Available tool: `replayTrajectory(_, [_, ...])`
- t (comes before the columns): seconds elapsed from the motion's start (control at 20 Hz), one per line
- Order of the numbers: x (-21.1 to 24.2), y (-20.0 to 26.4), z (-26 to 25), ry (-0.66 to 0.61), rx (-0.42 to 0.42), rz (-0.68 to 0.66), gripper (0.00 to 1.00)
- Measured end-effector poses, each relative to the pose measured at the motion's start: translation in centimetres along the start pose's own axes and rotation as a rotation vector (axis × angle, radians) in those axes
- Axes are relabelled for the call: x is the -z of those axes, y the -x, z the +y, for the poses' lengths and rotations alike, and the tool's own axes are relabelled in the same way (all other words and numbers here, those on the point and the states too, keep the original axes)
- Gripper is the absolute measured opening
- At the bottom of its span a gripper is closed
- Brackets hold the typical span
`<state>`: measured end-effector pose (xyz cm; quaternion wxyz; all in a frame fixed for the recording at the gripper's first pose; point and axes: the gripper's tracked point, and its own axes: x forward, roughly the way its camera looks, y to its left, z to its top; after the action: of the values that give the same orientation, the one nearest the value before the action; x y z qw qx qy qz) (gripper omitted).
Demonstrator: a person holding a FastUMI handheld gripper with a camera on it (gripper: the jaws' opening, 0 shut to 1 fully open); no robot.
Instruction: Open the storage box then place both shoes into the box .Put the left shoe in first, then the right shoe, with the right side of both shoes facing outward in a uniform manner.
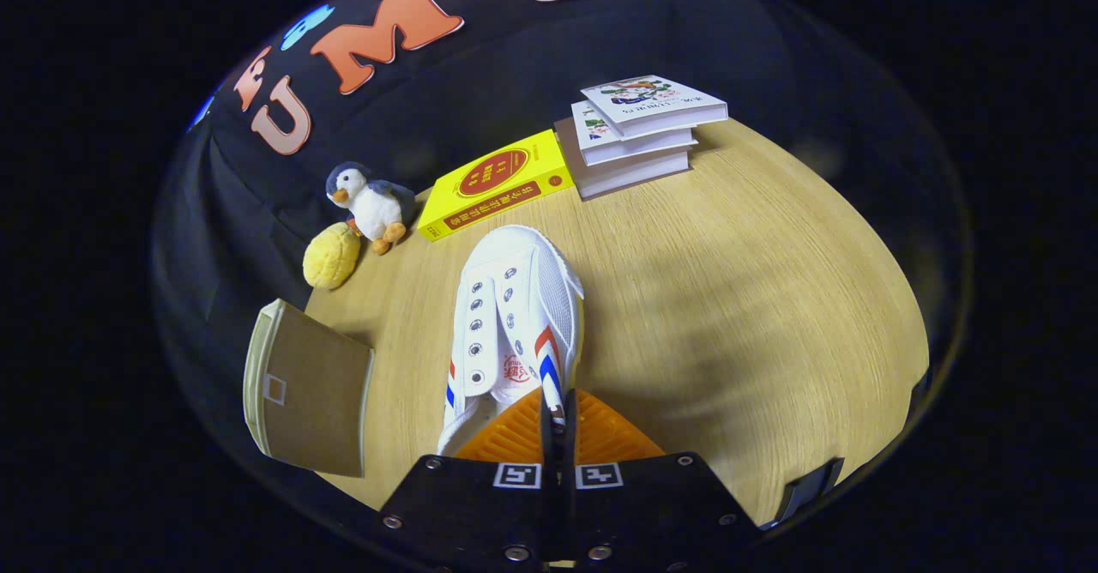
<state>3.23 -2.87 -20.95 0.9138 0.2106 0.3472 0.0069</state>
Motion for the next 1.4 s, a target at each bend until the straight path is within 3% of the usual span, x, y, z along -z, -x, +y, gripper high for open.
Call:
replayTrajectory(0.5, [0.7,7.1,18.3,-0.099,-0.112,-0.094,0.00])
replayTrajectory(0.75, [3.0,8.0,28.2,-0.100,-0.183,-0.089,0.00])
replayTrajectory(0.9, [4.8,7.3,32.4,-0.082,-0.184,-0.072,0.00])
replayTrajectory(1.1, [7.4,5.5,35.3,-0.074,-0.152,-0.036,0.00])
replayTrajectory(1.4, [9.5,2.7,35.2,-0.031,-0.041,-0.008,0.00])
